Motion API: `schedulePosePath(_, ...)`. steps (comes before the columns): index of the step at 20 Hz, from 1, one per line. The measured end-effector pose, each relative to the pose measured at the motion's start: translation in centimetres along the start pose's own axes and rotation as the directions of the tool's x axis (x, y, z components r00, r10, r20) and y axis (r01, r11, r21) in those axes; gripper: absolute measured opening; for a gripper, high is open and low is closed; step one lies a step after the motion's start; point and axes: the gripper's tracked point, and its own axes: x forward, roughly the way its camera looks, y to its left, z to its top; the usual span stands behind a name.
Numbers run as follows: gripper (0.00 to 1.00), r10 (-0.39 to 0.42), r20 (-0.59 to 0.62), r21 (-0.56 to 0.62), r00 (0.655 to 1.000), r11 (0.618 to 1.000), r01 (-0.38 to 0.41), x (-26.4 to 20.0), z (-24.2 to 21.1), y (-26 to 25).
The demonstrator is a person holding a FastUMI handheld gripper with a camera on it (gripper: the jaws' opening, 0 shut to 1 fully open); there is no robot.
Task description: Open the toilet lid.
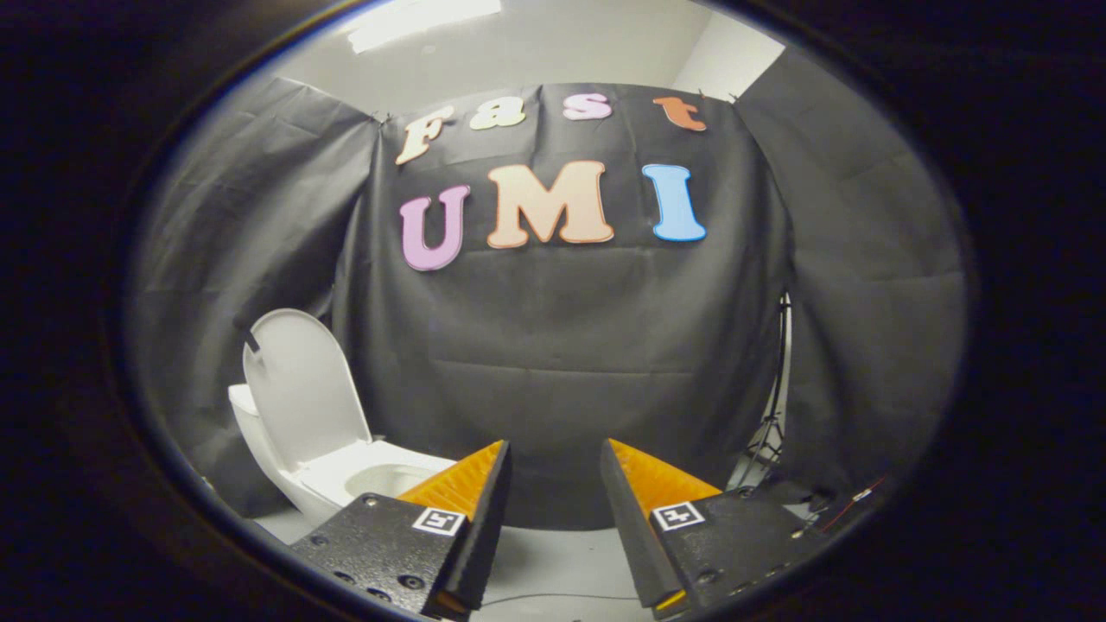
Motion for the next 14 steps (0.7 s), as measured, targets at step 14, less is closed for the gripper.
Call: schedulePosePath(14, 0.65, 0.08, -0.183, 0.028, 0.98, 0.997, -0.076, -1.8, -3.9, 0.0)
